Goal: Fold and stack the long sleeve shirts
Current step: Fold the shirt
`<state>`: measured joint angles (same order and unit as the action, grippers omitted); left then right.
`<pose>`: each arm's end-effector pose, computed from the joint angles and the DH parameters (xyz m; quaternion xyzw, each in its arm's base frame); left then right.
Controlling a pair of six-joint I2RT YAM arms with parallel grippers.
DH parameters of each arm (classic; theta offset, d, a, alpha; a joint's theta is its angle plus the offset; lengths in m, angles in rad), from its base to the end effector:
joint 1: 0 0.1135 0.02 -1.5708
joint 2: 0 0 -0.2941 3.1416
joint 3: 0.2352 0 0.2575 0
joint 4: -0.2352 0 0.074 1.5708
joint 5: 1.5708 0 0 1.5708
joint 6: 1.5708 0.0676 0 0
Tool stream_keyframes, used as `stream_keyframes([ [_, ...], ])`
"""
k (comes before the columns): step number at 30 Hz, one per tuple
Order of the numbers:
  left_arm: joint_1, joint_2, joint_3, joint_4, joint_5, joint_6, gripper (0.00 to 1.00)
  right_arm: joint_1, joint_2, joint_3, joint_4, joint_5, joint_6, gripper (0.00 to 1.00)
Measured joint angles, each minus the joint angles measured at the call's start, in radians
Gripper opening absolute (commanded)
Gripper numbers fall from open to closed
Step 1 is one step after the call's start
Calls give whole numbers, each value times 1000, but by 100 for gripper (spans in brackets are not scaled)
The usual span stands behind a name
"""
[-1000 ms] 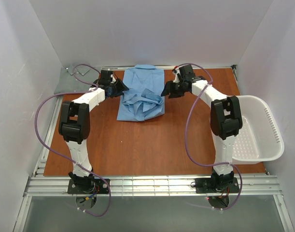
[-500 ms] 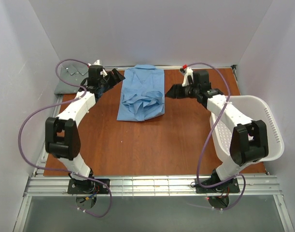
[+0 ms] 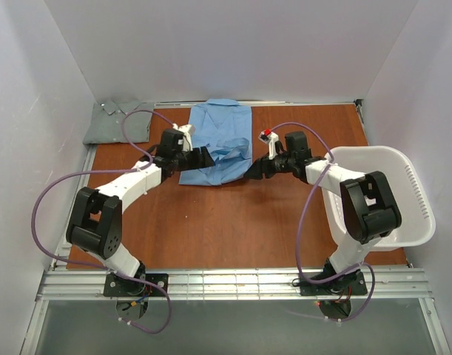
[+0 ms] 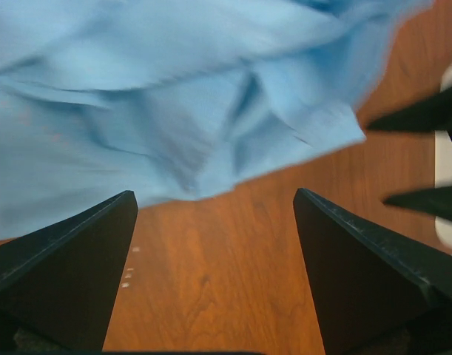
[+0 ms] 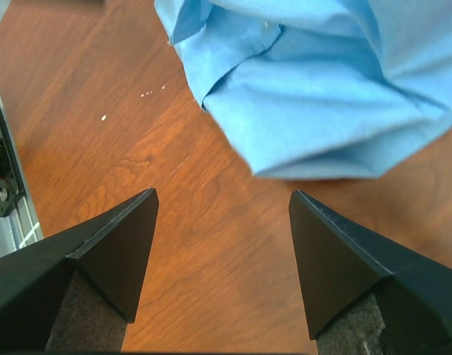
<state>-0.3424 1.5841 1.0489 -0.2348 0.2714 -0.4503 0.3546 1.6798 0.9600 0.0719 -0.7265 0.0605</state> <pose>0.3422 -0.1412 0.2346 0.0035 0.9140 -0.2640 0.3082 0.3400 0.1738 0.2107 -0.2791 0.8048 0.3971 0.3417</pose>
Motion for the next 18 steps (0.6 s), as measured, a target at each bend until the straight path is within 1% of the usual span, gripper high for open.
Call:
stream_keyframes([
  [4,-113,10,13,11,14,34,71,1,63,34,28,-36,-23,67],
  [7,-158,40,52,27,22,48,68,1,82,35,45,-48,-30,67],
  [11,-188,129,137,44,25,57,65,1,106,50,72,-68,-35,67],
  [12,-193,157,162,47,25,58,63,1,118,59,82,-77,-35,67],
  [13,-197,184,184,52,24,59,58,1,123,63,87,-82,-35,67],
  [18,-203,325,304,63,24,58,56,1,165,86,113,-114,-34,66],
])
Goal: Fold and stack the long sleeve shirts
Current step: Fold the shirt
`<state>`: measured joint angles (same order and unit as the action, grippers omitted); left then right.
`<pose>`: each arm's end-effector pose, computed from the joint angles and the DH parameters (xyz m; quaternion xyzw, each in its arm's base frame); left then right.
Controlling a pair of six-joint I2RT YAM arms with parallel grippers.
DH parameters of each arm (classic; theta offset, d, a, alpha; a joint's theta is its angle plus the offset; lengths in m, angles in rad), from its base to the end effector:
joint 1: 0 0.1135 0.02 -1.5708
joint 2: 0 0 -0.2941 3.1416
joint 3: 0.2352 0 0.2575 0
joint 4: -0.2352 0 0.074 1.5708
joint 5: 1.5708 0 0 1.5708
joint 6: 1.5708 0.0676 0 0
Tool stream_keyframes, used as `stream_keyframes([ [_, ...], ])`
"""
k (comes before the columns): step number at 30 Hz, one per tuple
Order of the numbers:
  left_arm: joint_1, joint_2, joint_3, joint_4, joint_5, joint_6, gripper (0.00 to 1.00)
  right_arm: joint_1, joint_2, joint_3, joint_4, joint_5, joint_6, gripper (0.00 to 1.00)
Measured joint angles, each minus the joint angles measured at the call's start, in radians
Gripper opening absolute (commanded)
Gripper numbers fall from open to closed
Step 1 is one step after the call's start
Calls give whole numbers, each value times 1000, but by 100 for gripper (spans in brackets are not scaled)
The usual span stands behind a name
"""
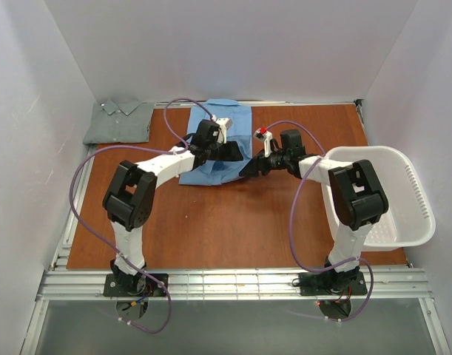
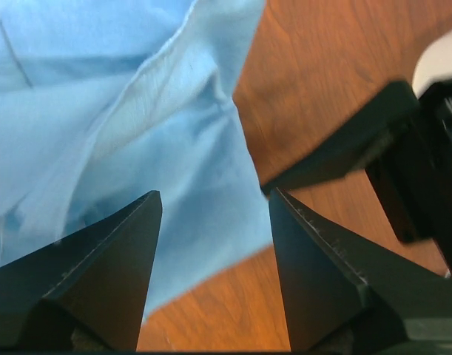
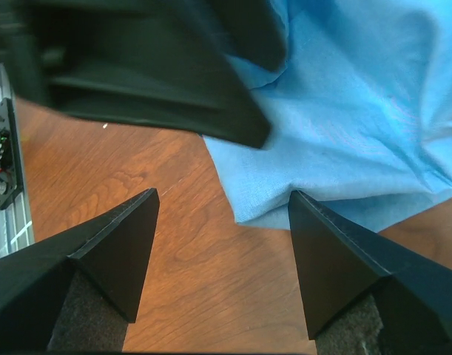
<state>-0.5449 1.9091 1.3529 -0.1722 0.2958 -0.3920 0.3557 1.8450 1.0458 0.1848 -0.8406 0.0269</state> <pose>0.3878 -0.2581 0.2174 0.1290 0.8954 -0.3026 0.3001 0.3711 0.1916 0.1903 -0.3179 0.7689 0.4355 0.3436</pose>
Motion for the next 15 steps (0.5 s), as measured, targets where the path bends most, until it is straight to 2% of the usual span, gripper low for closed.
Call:
stream_keyframes([
  [1,0,31,25,0,0,0,52,0,7,1,2,-6,0,66],
  [15,-1,227,163,1,-4,-21,51,0,113,8,29,-77,48,65],
])
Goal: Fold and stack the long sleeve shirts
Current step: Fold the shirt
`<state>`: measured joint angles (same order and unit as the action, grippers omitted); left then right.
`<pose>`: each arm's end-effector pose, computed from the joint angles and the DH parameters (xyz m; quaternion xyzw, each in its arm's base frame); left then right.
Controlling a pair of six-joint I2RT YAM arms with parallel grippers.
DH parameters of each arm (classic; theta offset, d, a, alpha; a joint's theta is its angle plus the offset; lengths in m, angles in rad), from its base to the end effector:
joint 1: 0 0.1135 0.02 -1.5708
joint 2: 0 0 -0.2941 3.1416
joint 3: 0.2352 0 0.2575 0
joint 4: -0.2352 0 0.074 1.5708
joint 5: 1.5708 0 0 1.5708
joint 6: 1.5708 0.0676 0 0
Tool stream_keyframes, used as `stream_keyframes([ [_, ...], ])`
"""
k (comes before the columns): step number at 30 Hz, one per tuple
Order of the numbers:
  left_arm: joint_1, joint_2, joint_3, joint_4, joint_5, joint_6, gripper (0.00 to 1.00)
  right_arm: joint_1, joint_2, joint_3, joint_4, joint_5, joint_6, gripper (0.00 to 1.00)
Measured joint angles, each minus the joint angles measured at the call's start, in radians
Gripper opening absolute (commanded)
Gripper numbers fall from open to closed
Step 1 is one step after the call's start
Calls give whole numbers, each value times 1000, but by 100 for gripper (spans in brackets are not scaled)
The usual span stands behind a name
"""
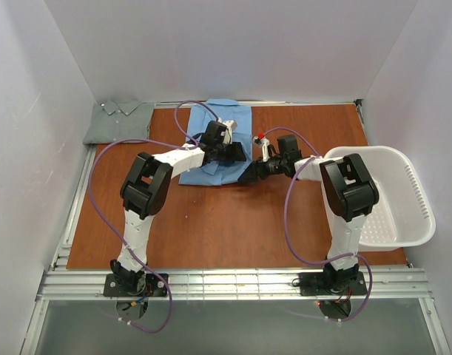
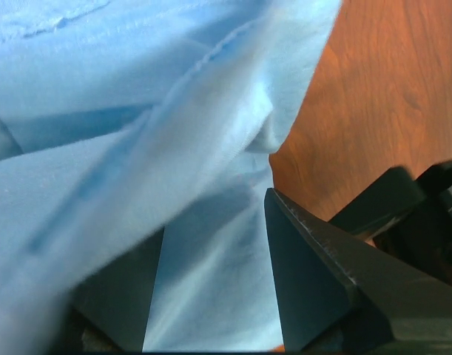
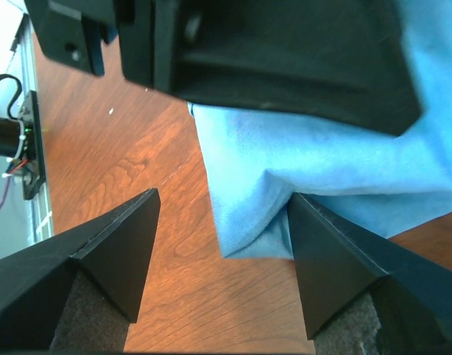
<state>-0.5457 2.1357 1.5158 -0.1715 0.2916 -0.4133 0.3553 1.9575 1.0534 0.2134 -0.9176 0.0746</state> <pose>0.4290 -0.2832 0.1666 0.1156 0.9096 -0.2926 0.2715 0.3766 0.1970 0.1529 -0.3003 0.7768 0.4729 0.2877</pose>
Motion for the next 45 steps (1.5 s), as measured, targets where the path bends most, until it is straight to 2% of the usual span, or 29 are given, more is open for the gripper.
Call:
stream_keyframes([
  [13,0,54,50,6,-61,-44,49,-2,53,-55,31,-91,90,63],
  [21,0,70,94,-2,-76,-56,48,-3,-38,-155,0,-95,128,62],
  [26,0,70,125,-8,-92,-54,56,-3,-152,-165,-101,-11,125,62],
  [33,3,54,204,-45,-129,-40,78,-2,-349,-166,-220,170,129,62],
  [39,21,-81,251,-109,-190,-61,83,-3,-418,-144,-252,234,145,56],
  [41,32,-172,242,-136,-231,-72,81,-2,-397,-117,-262,230,158,50],
  [45,47,-373,139,-145,-290,-86,72,-2,-321,-55,-266,211,177,45],
])
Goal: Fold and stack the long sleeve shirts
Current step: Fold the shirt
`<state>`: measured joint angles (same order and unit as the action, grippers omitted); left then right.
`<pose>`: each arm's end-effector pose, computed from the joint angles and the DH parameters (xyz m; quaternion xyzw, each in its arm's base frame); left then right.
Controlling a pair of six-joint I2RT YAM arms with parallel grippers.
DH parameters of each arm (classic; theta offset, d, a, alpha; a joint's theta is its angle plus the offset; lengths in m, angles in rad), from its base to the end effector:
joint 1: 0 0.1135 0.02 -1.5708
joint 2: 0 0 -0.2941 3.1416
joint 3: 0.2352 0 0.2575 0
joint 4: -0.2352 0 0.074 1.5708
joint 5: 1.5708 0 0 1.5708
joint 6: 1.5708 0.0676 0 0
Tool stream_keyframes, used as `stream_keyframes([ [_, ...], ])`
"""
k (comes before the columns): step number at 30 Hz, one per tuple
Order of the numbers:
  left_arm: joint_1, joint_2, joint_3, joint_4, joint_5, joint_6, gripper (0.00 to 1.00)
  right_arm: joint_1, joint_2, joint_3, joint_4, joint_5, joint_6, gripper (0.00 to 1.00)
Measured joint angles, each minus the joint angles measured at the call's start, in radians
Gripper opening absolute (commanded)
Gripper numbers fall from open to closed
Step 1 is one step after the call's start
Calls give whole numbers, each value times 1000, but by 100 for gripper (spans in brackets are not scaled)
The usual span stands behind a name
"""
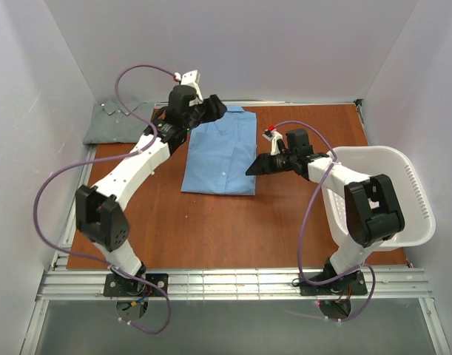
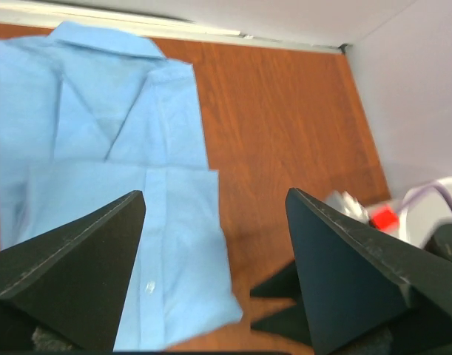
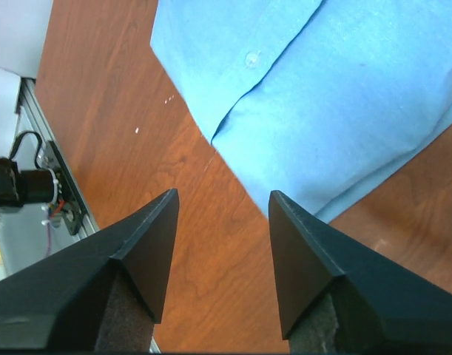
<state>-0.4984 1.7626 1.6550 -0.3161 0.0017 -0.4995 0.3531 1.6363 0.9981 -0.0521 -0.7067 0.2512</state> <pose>0.4045 -0.2203 0.3768 0.0000 0.8400 -0.2603 0.4761 0.3346 0.1701 0.2261 -0.1905 0.8401 0.4178 0.2886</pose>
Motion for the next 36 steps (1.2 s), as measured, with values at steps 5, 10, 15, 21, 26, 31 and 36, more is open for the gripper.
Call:
stream_keyframes([
  [5,3,-171,-224,27,-13,-20,66,0,119,72,1,-32,17,31],
  [10,6,-66,-399,55,-5,-50,60,3,257,140,18,-92,30,32],
  [15,66,106,-527,72,39,-124,53,4,344,141,24,-80,27,33],
  [21,160,67,-586,126,72,-195,55,1,354,126,27,-1,27,33],
  [26,163,23,-600,89,75,-215,68,-13,300,122,24,105,21,34],
  [31,163,12,-502,45,81,-201,69,-27,269,216,28,130,24,34],
  [36,164,116,-286,70,105,-180,56,-26,303,341,126,90,93,34],
])
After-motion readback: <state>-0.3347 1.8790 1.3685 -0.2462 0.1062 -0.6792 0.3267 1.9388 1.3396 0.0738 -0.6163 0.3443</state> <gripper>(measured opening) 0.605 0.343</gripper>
